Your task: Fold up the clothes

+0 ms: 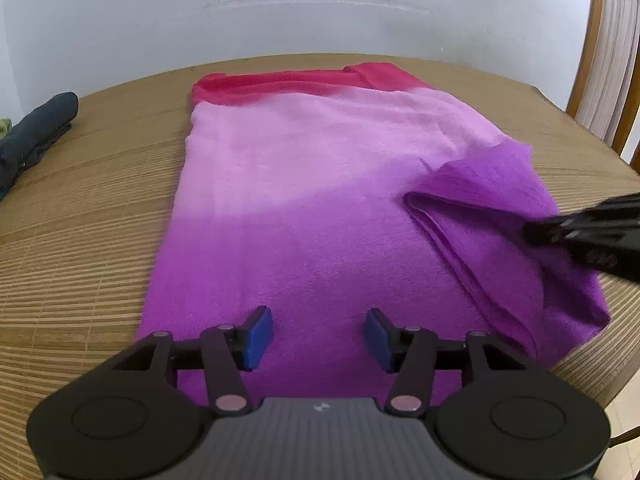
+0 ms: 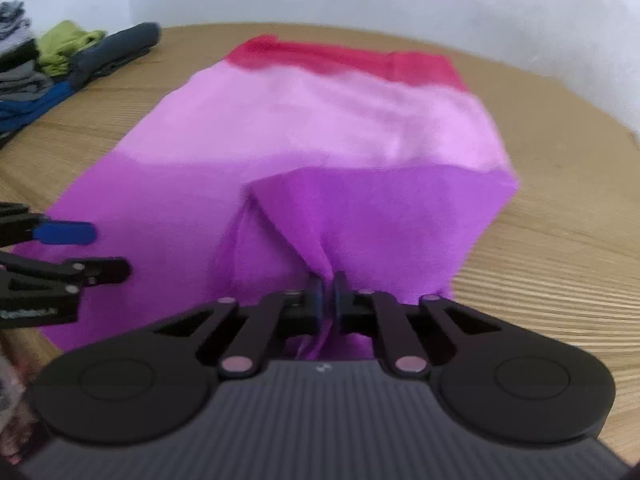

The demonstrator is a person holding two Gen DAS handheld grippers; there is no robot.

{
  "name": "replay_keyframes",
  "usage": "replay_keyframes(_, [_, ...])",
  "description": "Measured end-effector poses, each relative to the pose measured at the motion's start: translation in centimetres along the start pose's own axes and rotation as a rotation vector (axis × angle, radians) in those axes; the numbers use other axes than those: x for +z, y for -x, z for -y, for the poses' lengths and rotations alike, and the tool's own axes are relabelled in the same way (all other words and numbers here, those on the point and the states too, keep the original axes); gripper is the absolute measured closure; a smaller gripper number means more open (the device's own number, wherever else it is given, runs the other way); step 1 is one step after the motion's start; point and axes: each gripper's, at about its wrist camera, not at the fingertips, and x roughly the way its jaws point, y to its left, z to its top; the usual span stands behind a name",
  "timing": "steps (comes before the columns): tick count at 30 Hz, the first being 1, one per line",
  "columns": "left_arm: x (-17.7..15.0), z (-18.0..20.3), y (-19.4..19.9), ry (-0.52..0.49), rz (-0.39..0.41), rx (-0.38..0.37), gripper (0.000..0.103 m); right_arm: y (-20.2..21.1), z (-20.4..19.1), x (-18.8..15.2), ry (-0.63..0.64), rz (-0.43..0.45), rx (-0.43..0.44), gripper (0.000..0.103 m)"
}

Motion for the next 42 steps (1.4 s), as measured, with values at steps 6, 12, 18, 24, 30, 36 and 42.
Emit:
replay_keyframes(6, [-0.2,-0.2,0.1,-0.026,0.000,-0.001,0.042,6.1,5.3,-3.8,-0.142,0.084,-0.335,0.097])
replay_keyframes(12, [-0.1,-0.2,0.0,-0.050,-0.007,-0.002,0.039,7.6,11.8,-10.8,-0.406,-0.079,-0.581,0.094])
replay_keyframes(18, [-0.2,-0.3,-0.1,-0.051,-0.002,0.005,0.037,7.7,14.8,-10.8,-0.596,-0.002,-0.369,0.073])
replay_keyframes(24, [-0.4,-0.4,0.0,-0.048,0.009,0.008,0.035,4.4,17.9,-8.3,-0.466,0.096,-0.115,0.041])
replay_keyframes(30, [-0.5,-0.6,0.1,-0.040,0.013,0.011,0.034,2.0,18.6,-6.5,-0.299,-0.020,-0.027,0.071])
replay_keyframes(36, [-0.3,-0.8,0.1,-0.036,0.004,0.011,0.033,5.4,16.8,-4.8,-0.329,-0.035,-0.004,0.099])
replay_keyframes(42, [-0.5,-0.5,0.4,-0.067,-0.009,-0.004,0.032,10.9,17.2,-4.8,-0.365,-0.010,-0.187,0.099])
